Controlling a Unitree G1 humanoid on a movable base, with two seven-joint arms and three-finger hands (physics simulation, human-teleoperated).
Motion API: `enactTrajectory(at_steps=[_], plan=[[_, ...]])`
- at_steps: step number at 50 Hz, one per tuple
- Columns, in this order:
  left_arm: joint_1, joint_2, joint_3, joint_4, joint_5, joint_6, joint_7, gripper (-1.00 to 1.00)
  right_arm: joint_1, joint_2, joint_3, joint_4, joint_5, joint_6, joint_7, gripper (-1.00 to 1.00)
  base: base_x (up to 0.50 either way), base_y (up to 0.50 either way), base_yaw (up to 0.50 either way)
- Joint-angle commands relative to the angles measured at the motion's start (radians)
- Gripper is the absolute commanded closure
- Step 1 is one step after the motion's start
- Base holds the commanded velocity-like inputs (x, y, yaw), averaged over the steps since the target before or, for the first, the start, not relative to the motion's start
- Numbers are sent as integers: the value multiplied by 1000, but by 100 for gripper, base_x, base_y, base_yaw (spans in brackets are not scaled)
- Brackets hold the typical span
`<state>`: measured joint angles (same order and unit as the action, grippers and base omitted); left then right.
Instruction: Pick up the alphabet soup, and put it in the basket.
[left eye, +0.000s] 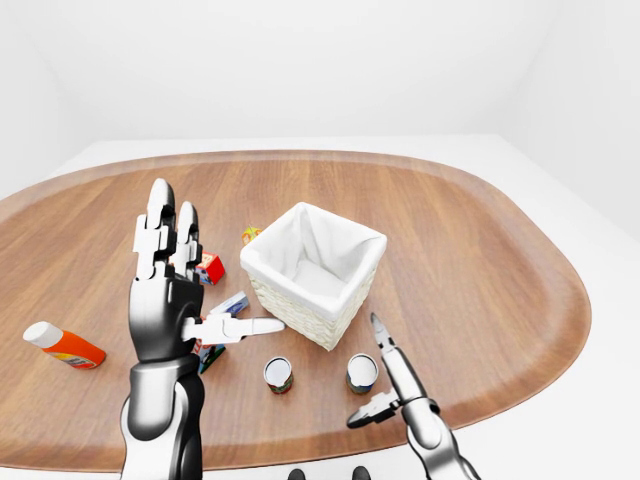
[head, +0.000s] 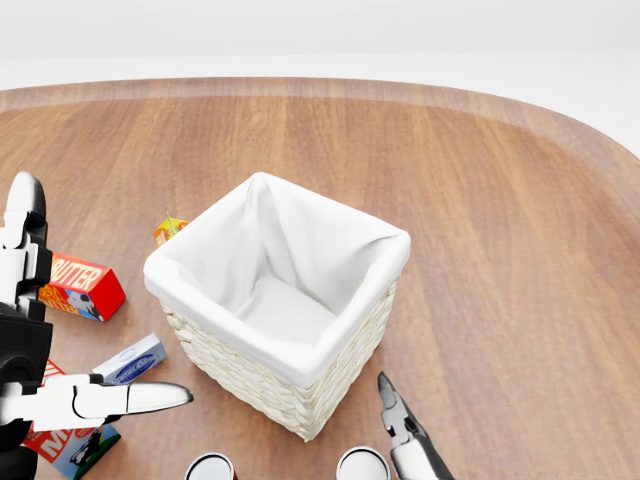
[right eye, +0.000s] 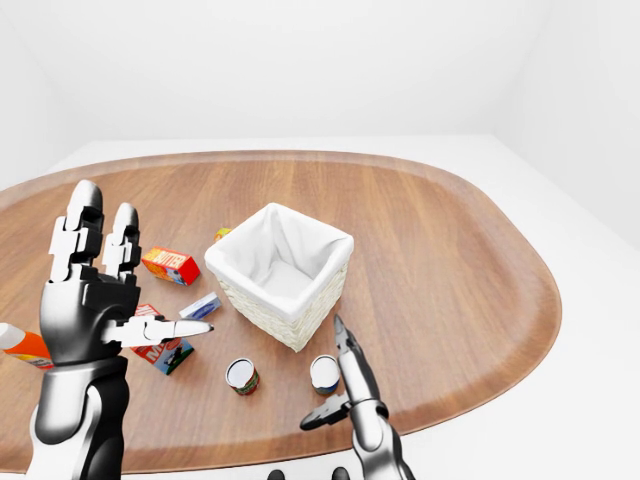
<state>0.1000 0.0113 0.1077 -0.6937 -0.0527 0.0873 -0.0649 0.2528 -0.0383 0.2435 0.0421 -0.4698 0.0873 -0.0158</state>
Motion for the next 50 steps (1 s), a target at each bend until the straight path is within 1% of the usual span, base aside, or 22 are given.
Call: enactTrajectory(at_steps=[1,7,19,23,26,40,50], plan=[[2,-1,-3,-4,2,0,0,-100,-17,4,7,48,0,0,-3,-100,0,0,0],[-1,0,1,-4,-1,0,-1,-100,-20,7,11,60,-6,0,-1,-100,0,0,0],[1,0,1,0,0,0,-3,-100,-44,9,-6,123,-2,0,3,-100,0,0,0],[1,0,1,6,1,0,-4,-100,-50,12,-9,144,-5,-8,7,-100,0,0,0],[2,0,2,6,-1,0,-5,-100,-46,15,-7,136,-9,-2,11,-100,0,0,0],[0,1,2,12,0,0,-6,-100,-66,18,-18,182,-10,-19,14,-100,0,0,0],[1,0,0,4,1,0,-6,-100,-69,21,-23,189,-8,-17,23,-100,0,0,0]])
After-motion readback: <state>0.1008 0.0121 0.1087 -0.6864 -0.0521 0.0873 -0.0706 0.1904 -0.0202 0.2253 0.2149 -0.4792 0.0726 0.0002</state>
